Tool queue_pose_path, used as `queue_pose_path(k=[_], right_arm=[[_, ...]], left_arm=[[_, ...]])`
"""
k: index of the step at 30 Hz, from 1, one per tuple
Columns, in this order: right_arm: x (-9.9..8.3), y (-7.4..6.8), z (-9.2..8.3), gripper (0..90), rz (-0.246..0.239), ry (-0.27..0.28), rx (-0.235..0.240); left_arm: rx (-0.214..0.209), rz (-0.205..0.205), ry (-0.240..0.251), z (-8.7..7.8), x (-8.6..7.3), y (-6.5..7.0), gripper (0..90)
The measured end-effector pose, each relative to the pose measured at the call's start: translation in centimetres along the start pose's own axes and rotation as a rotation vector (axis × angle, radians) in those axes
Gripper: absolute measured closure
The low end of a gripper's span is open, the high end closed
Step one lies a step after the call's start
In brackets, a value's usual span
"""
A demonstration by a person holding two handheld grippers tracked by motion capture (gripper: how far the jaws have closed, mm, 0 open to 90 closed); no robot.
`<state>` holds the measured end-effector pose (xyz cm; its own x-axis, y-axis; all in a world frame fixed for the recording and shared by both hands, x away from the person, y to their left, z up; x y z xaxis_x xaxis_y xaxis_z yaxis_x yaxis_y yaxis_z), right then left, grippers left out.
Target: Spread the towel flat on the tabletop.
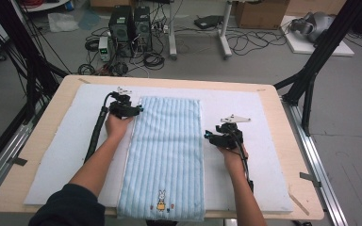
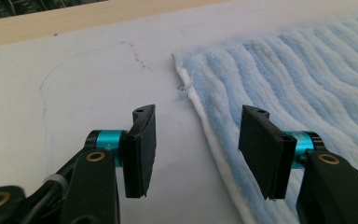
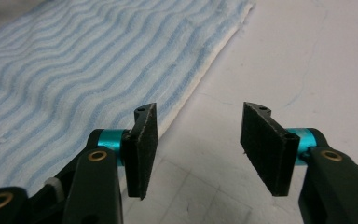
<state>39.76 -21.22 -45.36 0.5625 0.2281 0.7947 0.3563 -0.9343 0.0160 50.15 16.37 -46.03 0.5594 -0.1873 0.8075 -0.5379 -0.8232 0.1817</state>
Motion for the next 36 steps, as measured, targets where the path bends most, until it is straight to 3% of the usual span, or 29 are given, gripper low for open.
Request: queue_pose_path(k=[3,6,9,11,13,14,15,16,18,20,22,24,26,28,33,36], right_arm=[[-0.2,-0.2,1.0,53.2,0.013,-0.018,0.013],[-0.1,-0.4,1.7,56.5,0.057,-0.015,0.024],[0.2,-0.9,2.3,57.2,0.09,-0.009,0.057],[0.3,-1.4,2.9,59.5,0.043,-0.047,0.037],[0.5,-1.7,3.2,68.1,0.01,-0.057,0.0],[0.6,-1.9,3.4,73.8,-0.01,-0.064,-0.013],[0.7,-1.9,3.4,80.9,-0.045,-0.062,-0.016],[0.8,-2.0,3.5,84.1,-0.053,-0.067,-0.007],[1.1,-2.4,3.8,86.6,-0.084,-0.062,-0.036],[1.3,-2.6,4.1,86.7,-0.092,-0.056,-0.064],[1.5,-2.6,4.3,83.1,-0.063,-0.059,-0.077],[1.5,-2.4,4.2,76.3,-0.053,-0.057,-0.076],[1.5,-2.2,3.8,70.1,-0.026,-0.056,-0.065],[1.5,-2.1,3.1,67.9,-0.01,-0.034,-0.056],[1.0,-2.4,0.9,64.4,-0.014,-0.014,-0.009],[0.2,-2.9,-0.5,64.5,-0.04,-0.013,0.005]], left_arm=[[-0.056,-0.021,0.004,-1.2,-1.0,-0.1,47.4],[-0.141,-0.054,0.003,-1.8,-1.8,0.4,54.5],[-0.201,-0.042,-0.047,-1.6,-2.3,1.5,59.8],[-0.156,0.015,-0.061,-1.4,-2.4,2.1,61.3],[-0.15,0.051,-0.072,-1.3,-2.4,2.6,80.0],[-0.135,0.054,-0.07,-1.1,-2.3,2.7,86.2],[-0.114,0.057,-0.071,-1.0,-2.2,2.8,86.9],[-0.089,0.045,-0.059,-0.9,-2.2,2.9,87.2],[-0.047,0.034,-0.044,-0.7,-2.1,2.7,87.5],[-0.043,-0.012,-0.026,-0.6,-2.1,2.4,87.5],[-0.057,-0.026,-0.016,-0.7,-2.1,2.3,85.0],[-0.042,-0.014,-0.035,-1.0,-2.1,2.3,65.2],[-0.037,-0.019,-0.047,-1.6,-2.2,2.1,51.9],[-0.063,-0.036,-0.002,-2.6,-2.7,2.0,51.4],[-0.157,-0.044,0.033,-5.0,-4.4,2.5,50.2],[-0.202,-0.053,0.019,-6.4,-5.4,3.0,50.0]])
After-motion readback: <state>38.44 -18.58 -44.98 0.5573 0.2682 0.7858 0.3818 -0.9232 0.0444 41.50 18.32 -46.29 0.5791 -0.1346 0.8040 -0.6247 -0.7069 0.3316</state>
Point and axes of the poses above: each handheld gripper's, and its own axes: z roughly forward along the jaws, x roughly out of its top, y roughly to its right, the point moved 3 cm from there along z, roughly forward along the jaws, and after that the axes turned 11 degrees about -x, right-handed, at the moved point
